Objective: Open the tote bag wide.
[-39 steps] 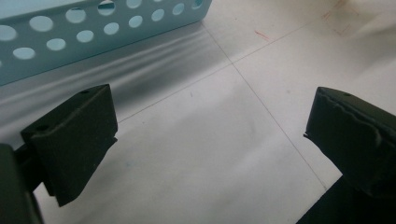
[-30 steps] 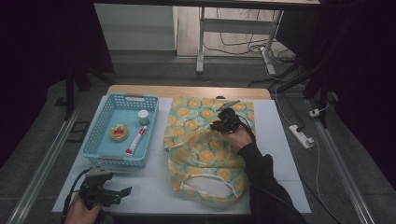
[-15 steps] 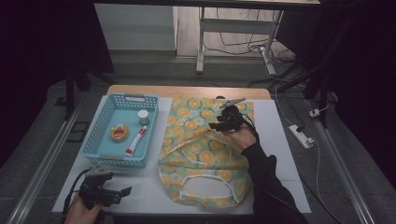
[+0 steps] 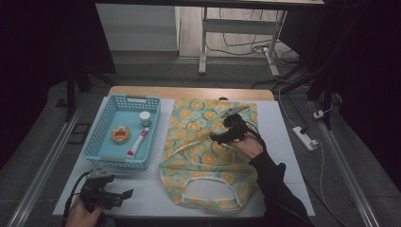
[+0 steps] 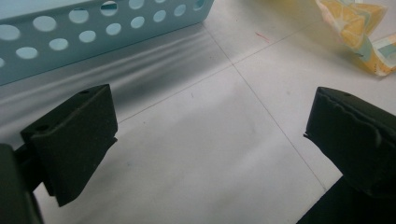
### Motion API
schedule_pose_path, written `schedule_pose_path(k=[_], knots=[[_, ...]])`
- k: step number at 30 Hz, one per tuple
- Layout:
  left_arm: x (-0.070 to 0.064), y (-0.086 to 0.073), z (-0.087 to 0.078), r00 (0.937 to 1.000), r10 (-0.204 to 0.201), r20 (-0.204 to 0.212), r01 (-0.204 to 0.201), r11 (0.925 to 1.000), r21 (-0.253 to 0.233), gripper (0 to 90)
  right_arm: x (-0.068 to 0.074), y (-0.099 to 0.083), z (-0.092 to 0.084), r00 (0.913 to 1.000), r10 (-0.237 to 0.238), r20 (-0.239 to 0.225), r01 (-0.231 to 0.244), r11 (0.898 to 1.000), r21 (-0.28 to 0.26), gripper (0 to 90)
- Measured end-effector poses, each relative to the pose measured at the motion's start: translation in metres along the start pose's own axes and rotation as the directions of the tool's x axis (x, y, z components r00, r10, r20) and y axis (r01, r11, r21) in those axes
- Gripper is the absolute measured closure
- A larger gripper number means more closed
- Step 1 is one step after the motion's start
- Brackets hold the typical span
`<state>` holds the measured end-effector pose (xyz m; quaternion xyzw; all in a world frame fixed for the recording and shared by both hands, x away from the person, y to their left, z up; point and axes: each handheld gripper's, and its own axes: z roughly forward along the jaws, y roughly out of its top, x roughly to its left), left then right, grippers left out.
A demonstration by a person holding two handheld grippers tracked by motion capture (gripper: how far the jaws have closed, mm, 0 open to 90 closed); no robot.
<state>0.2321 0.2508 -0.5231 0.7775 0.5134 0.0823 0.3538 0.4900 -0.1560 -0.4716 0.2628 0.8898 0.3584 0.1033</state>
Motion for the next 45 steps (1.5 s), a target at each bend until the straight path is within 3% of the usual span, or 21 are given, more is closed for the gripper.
schedule_pose_path(k=[2,7,19,24,33,37,40,41,42,44,45], knots=[[0.000,0.000,0.000,1.0000,-0.001,0.000,0.001,1.0000,-0.001,2.6,0.004,-0.003,-0.001,0.9999,-0.002,-0.016,0.002,1.000,0.010,8.6],[0.000,0.000,0.000,1.0000,-0.001,0.001,0.001,1.0000,-0.001,2.6,0.019,-0.014,-0.004,0.9997,-0.026,0.001,0.026,0.999,0.030,0.0],[0.000,0.000,0.000,1.0000,-0.001,0.001,0.001,1.0000,-0.002,2.6,0.047,-0.030,-0.015,0.9966,-0.025,-0.078,0.028,0.999,0.038,0.0],[0.000,0.000,0.000,1.0000,0.000,0.001,0.000,1.0000,-0.002,2.6,0.060,-0.046,-0.009,0.9943,-0.028,-0.103,0.038,0.995,0.094,0.0],[0.000,0.000,0.000,1.0000,-0.002,0.002,0.002,1.0000,-0.005,2.6,0.068,-0.068,0.007,0.9936,-0.059,-0.096,0.074,0.984,0.163,0.0],[0.000,0.000,0.000,1.0000,-0.002,0.001,0.002,1.0000,-0.004,2.6,0.071,-0.071,0.008,0.9930,-0.092,-0.074,0.103,0.983,0.155,0.0],[0.000,0.000,0.000,1.0000,-0.001,0.001,0.001,1.0000,-0.001,2.6,0.073,-0.072,0.008,0.9914,-0.116,-0.061,0.124,0.981,0.150,4.6],[0.000,0.000,0.000,1.0000,0.000,0.001,0.000,1.0000,-0.001,2.6,0.073,-0.072,0.006,0.9907,-0.120,-0.063,0.128,0.981,0.146,8.7],[0.000,0.000,0.000,1.0000,0.000,0.000,0.000,1.0000,-0.001,2.6,0.073,-0.070,0.003,0.9877,-0.135,-0.080,0.145,0.979,0.144,20.5],[0.000,0.000,0.000,1.0000,0.001,0.000,-0.001,1.0000,0.000,2.6,0.074,-0.070,0.000,0.9847,-0.147,-0.093,0.159,0.978,0.139,32.8],[0.000,0.000,0.000,1.0000,0.001,0.000,-0.001,1.0000,0.000,2.6,0.074,-0.070,0.000,0.9847,-0.147,-0.093,0.159,0.978,0.139,32.8]])
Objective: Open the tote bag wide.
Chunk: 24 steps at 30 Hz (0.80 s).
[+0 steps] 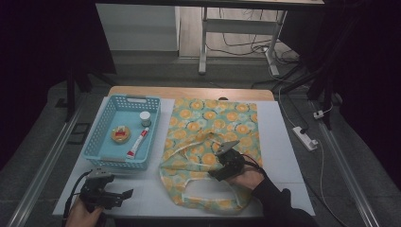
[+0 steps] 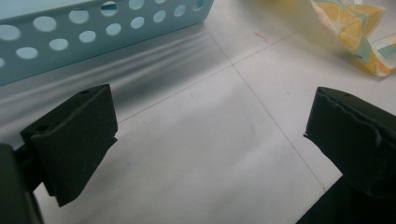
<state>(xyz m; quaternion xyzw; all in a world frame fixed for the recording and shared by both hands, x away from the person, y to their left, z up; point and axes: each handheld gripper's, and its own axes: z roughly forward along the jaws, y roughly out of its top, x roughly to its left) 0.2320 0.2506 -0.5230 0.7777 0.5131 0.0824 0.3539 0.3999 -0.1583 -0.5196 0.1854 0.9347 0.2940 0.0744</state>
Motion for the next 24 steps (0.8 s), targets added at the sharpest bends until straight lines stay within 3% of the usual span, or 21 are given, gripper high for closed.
schedule_pose_path(k=[1,2,3,4,7,8,9,12,17,24], knots=[[0.000,0.000,0.000,1.0000,0.000,0.000,0.000,1.0000,0.000,2.6,0.002,0.000,-0.002,0.9999,-0.011,-0.008,0.011,1.000,-0.001,44.2],[0.000,0.000,0.000,1.0000,0.000,0.000,0.000,1.0000,0.000,2.7,0.002,0.000,-0.003,0.9997,-0.019,-0.016,0.019,1.000,0.000,49.3],[0.000,0.000,0.000,1.0000,0.000,0.000,0.000,1.0000,-0.001,2.7,0.002,0.000,-0.003,0.9997,-0.019,-0.016,0.019,1.000,0.000,49.3],[0.000,0.000,0.000,1.0000,0.000,-0.001,0.000,1.0000,-0.001,2.7,0.003,0.001,-0.003,0.9993,-0.027,-0.028,0.027,1.000,0.004,57.6],[0.000,0.000,0.000,1.0000,0.000,0.000,0.000,1.0000,-0.001,2.7,0.004,0.002,-0.004,0.9988,-0.037,-0.032,0.038,0.999,0.010,65.1],[0.000,0.000,0.000,1.0000,0.000,-0.001,0.000,1.0000,-0.001,2.7,0.005,0.003,-0.004,0.9985,-0.041,-0.037,0.042,0.999,0.010,73.3],[0.000,0.000,0.000,1.0000,0.000,-0.001,0.000,1.0000,0.000,2.7,0.005,0.003,-0.004,0.9985,-0.041,-0.037,0.042,0.999,0.010,73.3],[0.000,0.000,0.000,1.0000,0.000,-0.001,0.000,1.0000,-0.001,2.7,0.003,0.003,-0.005,0.9981,-0.030,-0.053,0.031,0.999,0.015,86.5],[0.000,0.000,0.000,1.0000,0.000,0.000,0.000,1.0000,0.000,2.8,-0.001,0.004,-0.005,0.9960,0.004,-0.089,-0.003,1.000,0.020,89.6],[0.000,0.000,0.000,1.0000,-0.002,-0.001,0.002,1.0000,0.000,2.8,-0.006,0.011,-0.018,0.9964,0.021,-0.082,-0.024,0.999,-0.028,90.0]])
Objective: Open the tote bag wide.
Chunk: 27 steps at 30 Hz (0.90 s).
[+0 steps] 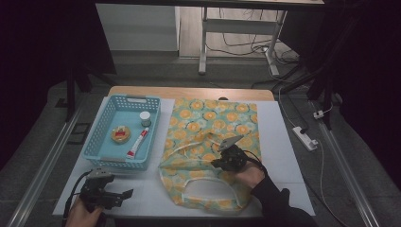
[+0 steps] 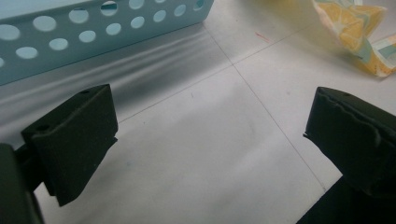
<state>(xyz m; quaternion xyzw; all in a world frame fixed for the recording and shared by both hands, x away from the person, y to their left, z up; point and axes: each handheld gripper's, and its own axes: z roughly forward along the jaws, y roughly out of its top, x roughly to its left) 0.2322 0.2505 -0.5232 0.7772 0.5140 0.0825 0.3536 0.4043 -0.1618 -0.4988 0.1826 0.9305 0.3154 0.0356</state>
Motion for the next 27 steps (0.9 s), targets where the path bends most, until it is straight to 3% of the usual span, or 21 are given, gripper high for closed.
schedule_pose_path(k=[8,15,27], knots=[[0.001,0.000,0.000,1.0000,-0.004,0.002,0.004,1.0000,-0.001,2.7,-0.001,0.008,-0.009,0.9996,-0.026,0.011,0.026,0.999,-0.018,90.0],[0.001,0.000,0.000,0.9999,-0.010,0.003,0.010,0.9999,-0.002,2.7,-0.009,0.021,-0.018,0.9996,0.025,-0.011,-0.025,0.998,-0.061,90.0],[0.002,0.000,0.000,0.9998,-0.014,0.012,0.014,0.9999,-0.005,2.7,-0.023,0.036,-0.033,0.9983,0.058,-0.005,-0.058,0.989,-0.134,90.0]])
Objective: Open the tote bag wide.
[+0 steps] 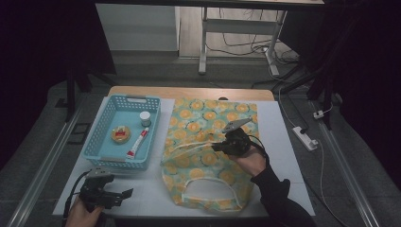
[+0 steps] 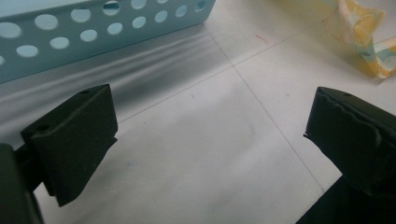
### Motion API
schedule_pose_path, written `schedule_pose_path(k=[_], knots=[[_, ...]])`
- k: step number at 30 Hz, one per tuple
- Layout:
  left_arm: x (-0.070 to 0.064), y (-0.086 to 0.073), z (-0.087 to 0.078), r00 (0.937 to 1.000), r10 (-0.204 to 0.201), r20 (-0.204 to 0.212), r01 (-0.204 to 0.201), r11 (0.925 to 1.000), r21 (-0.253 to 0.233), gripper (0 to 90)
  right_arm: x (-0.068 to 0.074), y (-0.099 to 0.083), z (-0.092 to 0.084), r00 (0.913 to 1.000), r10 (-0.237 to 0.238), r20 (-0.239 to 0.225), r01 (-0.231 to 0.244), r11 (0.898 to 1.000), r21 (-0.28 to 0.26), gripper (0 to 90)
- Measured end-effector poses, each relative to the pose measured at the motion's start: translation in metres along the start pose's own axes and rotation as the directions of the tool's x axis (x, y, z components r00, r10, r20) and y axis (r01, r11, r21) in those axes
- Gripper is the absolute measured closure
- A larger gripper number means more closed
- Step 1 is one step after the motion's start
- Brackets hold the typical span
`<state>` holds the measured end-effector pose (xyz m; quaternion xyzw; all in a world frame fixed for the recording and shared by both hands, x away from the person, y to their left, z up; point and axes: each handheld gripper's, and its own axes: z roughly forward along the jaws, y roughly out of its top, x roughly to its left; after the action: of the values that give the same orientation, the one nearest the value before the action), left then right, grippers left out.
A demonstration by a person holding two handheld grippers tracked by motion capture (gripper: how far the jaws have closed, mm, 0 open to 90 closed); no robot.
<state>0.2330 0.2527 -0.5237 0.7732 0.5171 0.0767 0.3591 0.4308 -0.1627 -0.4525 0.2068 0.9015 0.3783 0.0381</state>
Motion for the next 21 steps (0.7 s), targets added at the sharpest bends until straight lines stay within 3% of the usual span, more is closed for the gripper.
schedule_pose_path(k=[6,21], knots=[[0.001,0.000,0.000,1.0000,0.000,0.003,0.000,1.0000,0.000,2.6,-0.005,0.011,-0.005,0.9997,0.020,0.010,-0.020,0.999,-0.027,90.0],[0.001,0.000,0.000,1.0000,-0.001,0.005,0.001,1.0000,-0.002,2.7,-0.012,0.041,-0.018,0.9995,0.012,0.030,-0.009,0.997,-0.081,90.0]])
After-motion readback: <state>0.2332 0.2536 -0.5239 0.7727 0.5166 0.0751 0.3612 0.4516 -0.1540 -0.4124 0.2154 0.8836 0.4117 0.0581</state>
